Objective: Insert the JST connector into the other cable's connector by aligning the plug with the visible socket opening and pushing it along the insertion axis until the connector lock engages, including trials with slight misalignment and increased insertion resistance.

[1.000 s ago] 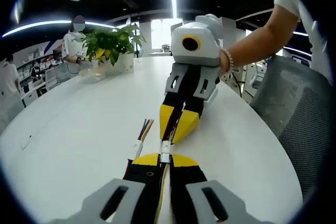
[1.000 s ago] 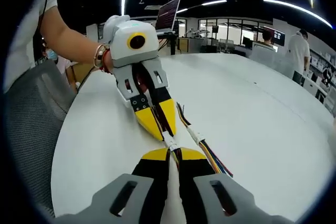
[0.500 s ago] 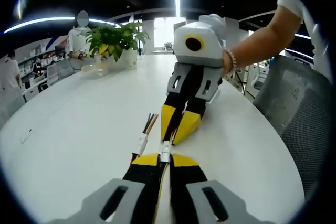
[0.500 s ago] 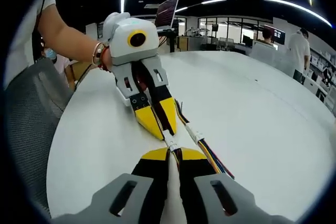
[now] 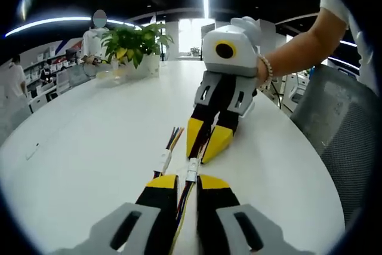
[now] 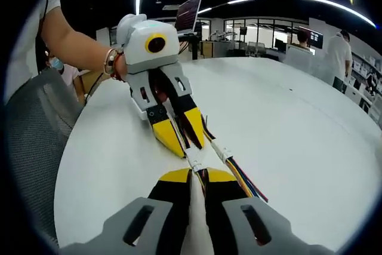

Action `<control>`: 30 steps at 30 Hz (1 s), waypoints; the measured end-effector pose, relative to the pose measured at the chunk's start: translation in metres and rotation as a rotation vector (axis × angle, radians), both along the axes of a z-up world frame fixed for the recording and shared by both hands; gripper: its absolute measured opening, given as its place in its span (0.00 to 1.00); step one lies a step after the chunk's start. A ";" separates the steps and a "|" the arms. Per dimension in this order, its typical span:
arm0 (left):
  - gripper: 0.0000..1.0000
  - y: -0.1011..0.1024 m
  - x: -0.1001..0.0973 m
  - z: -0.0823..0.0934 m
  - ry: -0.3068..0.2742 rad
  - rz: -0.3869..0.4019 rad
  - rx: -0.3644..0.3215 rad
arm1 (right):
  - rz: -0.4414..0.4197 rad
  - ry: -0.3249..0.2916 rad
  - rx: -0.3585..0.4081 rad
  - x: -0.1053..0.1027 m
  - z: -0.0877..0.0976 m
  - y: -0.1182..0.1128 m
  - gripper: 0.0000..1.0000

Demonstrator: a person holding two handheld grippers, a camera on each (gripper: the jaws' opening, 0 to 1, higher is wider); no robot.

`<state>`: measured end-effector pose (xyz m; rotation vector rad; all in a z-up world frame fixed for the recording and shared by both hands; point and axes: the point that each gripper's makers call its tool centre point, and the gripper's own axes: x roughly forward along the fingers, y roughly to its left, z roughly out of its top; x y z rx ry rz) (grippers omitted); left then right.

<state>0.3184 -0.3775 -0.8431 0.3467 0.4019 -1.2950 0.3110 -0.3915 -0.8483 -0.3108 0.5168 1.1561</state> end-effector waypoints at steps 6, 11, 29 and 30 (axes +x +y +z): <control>0.08 0.002 0.000 -0.001 0.011 0.016 -0.003 | -0.008 0.000 -0.003 0.000 0.000 0.001 0.09; 0.12 0.005 -0.003 -0.001 0.029 0.029 0.010 | -0.009 0.006 -0.022 -0.001 0.001 -0.002 0.12; 0.58 0.022 -0.019 0.032 0.083 0.168 -0.069 | -0.097 -0.001 0.038 -0.008 0.046 -0.016 0.29; 0.61 0.024 -0.020 0.035 0.079 0.181 -0.073 | -0.104 -0.002 0.040 -0.009 0.048 -0.017 0.31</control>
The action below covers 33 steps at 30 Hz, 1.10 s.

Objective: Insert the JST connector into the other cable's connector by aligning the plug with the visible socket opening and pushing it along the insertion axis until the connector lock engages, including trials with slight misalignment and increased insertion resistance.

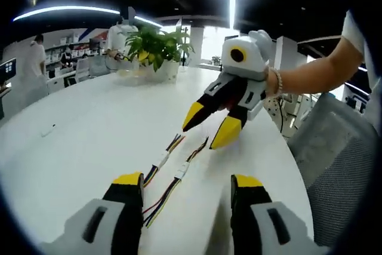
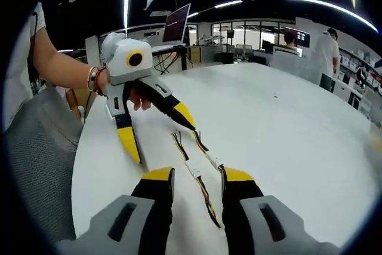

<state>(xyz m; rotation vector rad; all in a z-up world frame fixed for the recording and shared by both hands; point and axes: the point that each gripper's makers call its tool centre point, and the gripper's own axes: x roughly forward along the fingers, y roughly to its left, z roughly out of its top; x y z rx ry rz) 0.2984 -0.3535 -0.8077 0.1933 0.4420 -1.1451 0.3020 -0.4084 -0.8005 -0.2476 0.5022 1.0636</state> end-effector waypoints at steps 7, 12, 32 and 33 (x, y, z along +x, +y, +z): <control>0.81 0.008 -0.007 0.021 -0.026 0.040 -0.023 | -0.052 0.034 0.018 -0.009 0.007 -0.010 0.43; 0.87 0.018 -0.016 0.024 -0.028 0.053 -0.016 | -0.085 0.046 0.014 -0.018 0.013 -0.019 0.57; 0.99 0.113 -0.043 0.064 -0.064 0.356 -0.123 | -0.378 -0.030 0.168 -0.017 0.047 -0.061 0.96; 0.99 0.115 -0.046 0.065 -0.064 0.361 -0.130 | -0.392 -0.038 0.173 -0.017 0.049 -0.063 0.99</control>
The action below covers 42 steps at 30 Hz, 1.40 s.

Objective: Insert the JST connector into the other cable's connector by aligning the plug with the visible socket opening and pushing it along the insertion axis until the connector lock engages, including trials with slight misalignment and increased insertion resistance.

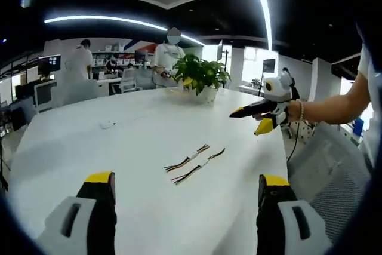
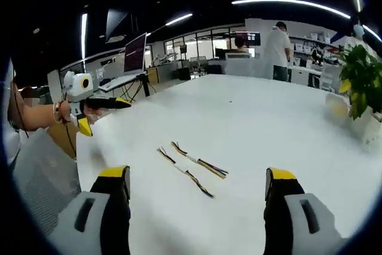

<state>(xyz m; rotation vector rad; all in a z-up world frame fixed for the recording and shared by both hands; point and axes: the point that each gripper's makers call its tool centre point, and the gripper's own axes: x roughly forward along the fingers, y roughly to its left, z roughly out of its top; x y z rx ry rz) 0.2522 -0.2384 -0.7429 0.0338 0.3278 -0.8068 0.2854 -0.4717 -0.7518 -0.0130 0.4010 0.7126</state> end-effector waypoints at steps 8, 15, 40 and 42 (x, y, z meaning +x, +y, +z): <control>0.99 0.029 -0.022 -0.003 -0.005 0.100 -0.023 | -0.051 -0.030 0.007 -0.011 0.006 -0.016 1.00; 0.99 0.040 -0.035 -0.006 -0.017 0.153 -0.040 | -0.094 -0.070 -0.014 -0.029 0.005 -0.032 1.00; 0.99 0.052 -0.070 -0.008 -0.034 0.249 -0.127 | -0.214 -0.061 0.018 -0.071 -0.011 -0.054 1.00; 0.99 0.050 -0.072 -0.010 -0.027 0.246 -0.125 | -0.206 -0.059 0.012 -0.074 -0.013 -0.052 1.00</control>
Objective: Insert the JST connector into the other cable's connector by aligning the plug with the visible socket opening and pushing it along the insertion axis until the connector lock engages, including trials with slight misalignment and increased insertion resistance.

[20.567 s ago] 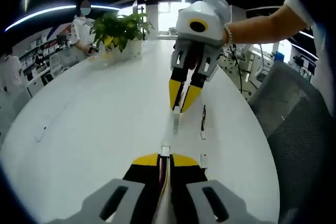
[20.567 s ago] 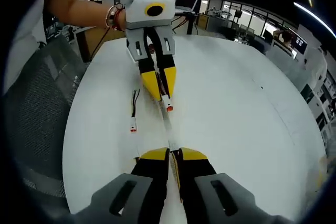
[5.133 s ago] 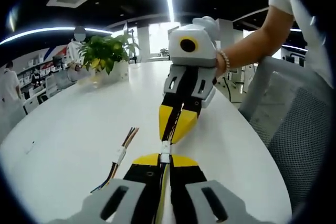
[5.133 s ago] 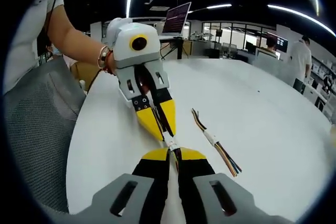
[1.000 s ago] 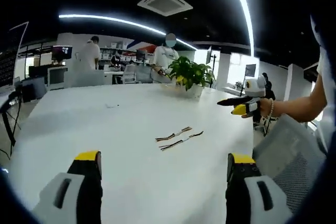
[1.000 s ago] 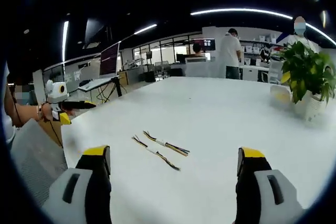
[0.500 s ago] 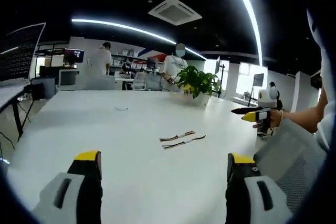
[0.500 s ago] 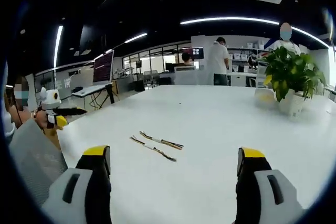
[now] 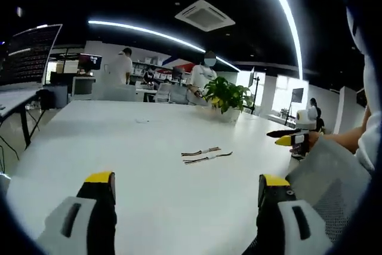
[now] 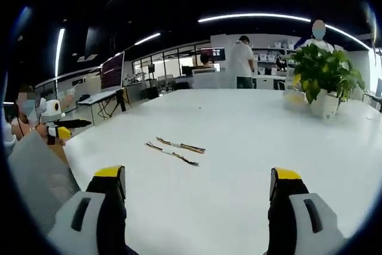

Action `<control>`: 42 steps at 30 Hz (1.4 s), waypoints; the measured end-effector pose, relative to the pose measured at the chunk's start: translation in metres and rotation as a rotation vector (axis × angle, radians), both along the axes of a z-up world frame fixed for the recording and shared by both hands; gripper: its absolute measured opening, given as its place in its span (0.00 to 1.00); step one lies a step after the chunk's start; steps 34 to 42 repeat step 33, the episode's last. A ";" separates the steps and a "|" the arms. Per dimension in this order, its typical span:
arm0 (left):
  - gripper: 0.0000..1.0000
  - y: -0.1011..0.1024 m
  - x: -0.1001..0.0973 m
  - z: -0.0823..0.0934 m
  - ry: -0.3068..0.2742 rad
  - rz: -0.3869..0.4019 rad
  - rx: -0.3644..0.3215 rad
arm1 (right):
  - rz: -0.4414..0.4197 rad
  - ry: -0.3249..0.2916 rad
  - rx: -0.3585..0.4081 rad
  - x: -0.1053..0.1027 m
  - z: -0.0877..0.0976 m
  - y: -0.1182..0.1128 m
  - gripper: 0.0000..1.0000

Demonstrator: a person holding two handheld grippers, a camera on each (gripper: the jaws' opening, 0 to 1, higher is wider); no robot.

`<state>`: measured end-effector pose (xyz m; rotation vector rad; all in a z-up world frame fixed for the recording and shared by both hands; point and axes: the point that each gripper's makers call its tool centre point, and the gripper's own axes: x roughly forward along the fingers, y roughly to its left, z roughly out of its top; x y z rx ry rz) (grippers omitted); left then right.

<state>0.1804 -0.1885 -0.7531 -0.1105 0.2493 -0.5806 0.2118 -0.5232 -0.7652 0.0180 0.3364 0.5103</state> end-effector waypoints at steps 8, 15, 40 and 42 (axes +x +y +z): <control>0.99 0.001 0.000 0.000 0.004 0.007 -0.016 | 0.005 0.019 -0.002 -0.004 -0.006 0.000 1.00; 0.99 -0.002 -0.002 -0.004 0.020 -0.012 0.001 | 0.004 0.036 -0.015 -0.009 -0.012 -0.002 1.00; 0.99 -0.005 -0.006 -0.015 0.073 -0.024 -0.011 | 0.016 0.088 -0.010 -0.015 -0.026 0.000 0.98; 0.99 -0.005 -0.006 -0.015 0.073 -0.024 -0.011 | 0.016 0.088 -0.010 -0.015 -0.026 0.000 0.98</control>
